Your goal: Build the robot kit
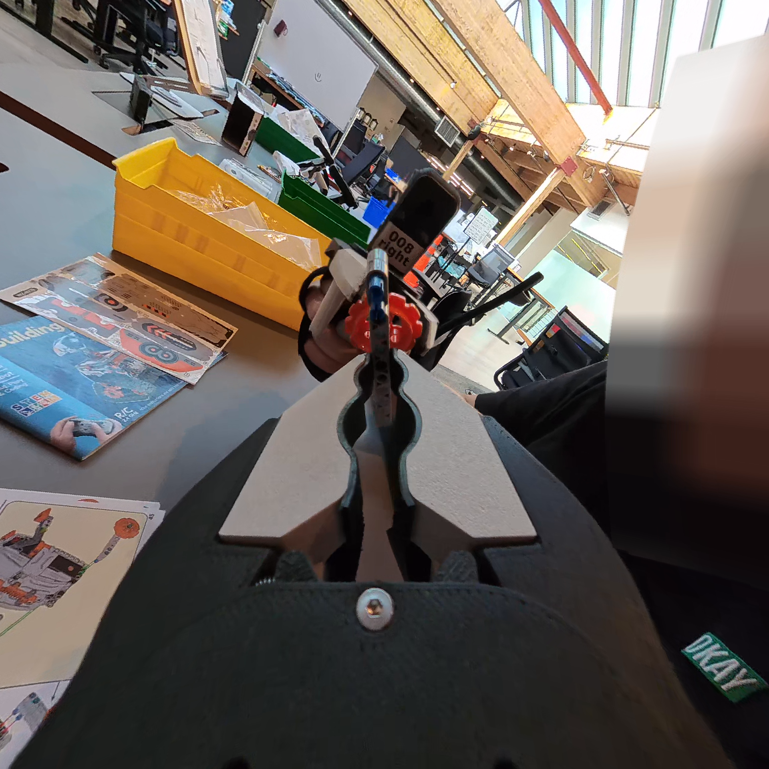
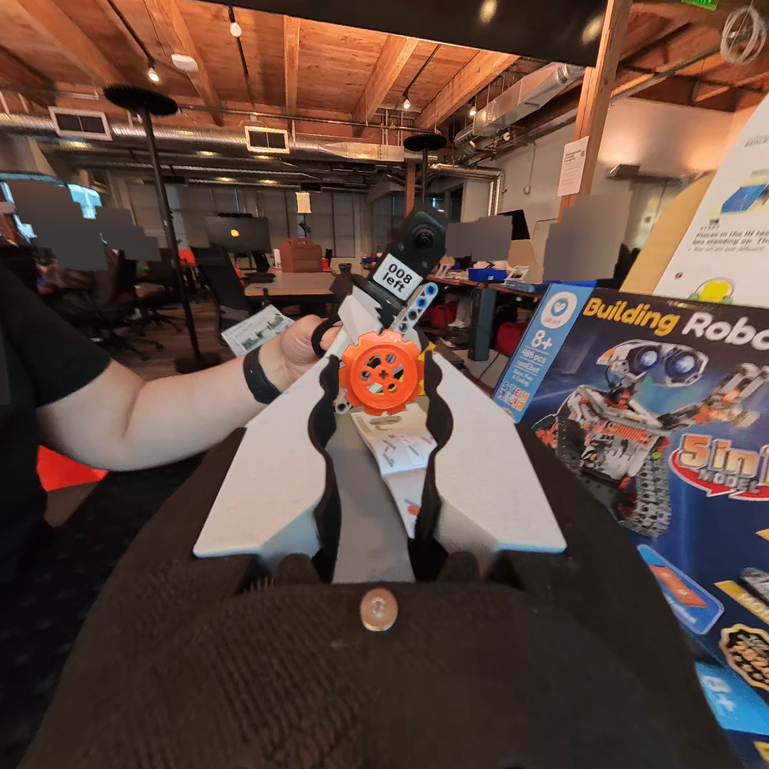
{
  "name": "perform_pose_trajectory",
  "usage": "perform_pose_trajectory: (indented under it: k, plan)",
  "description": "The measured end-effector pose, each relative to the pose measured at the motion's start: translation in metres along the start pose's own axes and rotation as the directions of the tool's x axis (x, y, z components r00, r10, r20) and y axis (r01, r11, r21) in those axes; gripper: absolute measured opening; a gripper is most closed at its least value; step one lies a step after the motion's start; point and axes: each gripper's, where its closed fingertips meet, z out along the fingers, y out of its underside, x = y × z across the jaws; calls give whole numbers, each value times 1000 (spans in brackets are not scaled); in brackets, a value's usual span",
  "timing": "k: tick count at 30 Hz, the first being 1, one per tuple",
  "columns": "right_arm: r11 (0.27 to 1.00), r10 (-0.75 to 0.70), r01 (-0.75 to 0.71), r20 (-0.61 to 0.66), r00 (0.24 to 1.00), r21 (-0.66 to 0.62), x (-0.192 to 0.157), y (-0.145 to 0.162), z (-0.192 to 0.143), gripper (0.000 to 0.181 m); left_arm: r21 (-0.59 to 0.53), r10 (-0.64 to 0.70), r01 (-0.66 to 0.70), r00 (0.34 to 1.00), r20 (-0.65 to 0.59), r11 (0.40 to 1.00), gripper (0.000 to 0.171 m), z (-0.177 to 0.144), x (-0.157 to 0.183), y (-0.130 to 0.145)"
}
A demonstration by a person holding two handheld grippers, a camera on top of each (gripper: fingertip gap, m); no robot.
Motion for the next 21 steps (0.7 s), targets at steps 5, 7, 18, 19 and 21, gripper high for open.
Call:
perform_pose_trajectory:
  k: [5,7,18,19,21]
  plan:
    - [984,-173,171,-32,984,-44,-11,-6,-1,40,1,-43,43,993,-110,999,6,2,10,2]
    - [977,-206,204,-39,978,-62,-13,-5,-1,40,-1,-57,58,989,-137,998,6,2,11,3]
    - [987,-138,138,11,990,-79,-13,2,-5,41,-33,-78,75,988,-135,997,6,5,8,9]
    - [988,-125,126,18,992,-86,-12,4,-6,41,-38,-86,82,988,-131,996,6,5,7,10]
    - [991,-87,90,37,996,-99,-11,7,-8,41,-48,-107,101,986,-125,994,6,6,5,12]
